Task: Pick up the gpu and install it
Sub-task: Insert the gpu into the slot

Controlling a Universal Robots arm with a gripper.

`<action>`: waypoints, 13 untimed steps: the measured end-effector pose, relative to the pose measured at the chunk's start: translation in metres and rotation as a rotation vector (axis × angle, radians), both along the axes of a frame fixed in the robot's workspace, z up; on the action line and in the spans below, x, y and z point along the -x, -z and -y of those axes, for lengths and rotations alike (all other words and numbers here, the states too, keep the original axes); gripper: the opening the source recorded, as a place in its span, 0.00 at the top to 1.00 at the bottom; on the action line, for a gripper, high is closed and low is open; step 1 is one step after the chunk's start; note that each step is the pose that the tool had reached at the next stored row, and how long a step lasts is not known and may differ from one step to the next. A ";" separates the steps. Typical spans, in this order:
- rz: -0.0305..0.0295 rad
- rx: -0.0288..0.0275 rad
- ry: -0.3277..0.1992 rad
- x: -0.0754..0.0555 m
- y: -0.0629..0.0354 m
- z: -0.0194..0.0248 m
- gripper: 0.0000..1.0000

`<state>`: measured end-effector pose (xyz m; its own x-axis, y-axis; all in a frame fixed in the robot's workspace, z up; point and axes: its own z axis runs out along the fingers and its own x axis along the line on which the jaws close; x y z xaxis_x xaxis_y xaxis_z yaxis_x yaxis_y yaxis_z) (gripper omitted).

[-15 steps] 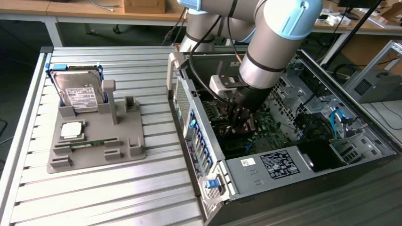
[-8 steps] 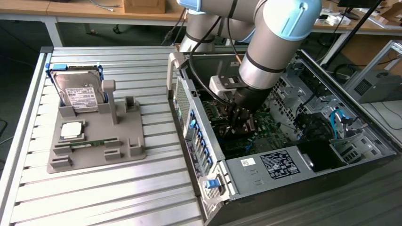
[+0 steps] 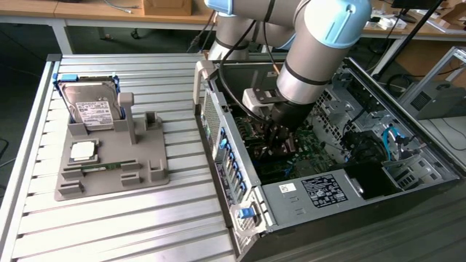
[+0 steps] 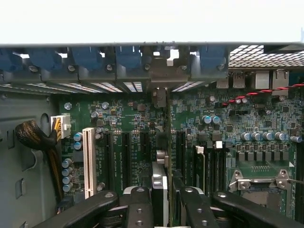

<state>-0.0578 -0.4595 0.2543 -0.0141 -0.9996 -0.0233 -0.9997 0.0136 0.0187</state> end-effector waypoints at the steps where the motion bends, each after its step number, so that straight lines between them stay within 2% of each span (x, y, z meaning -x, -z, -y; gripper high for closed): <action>1: 0.0001 -0.0001 0.000 0.000 0.0004 0.0000 0.73; 13: 0.0002 -0.0008 0.000 0.000 0.0013 -0.0001 0.73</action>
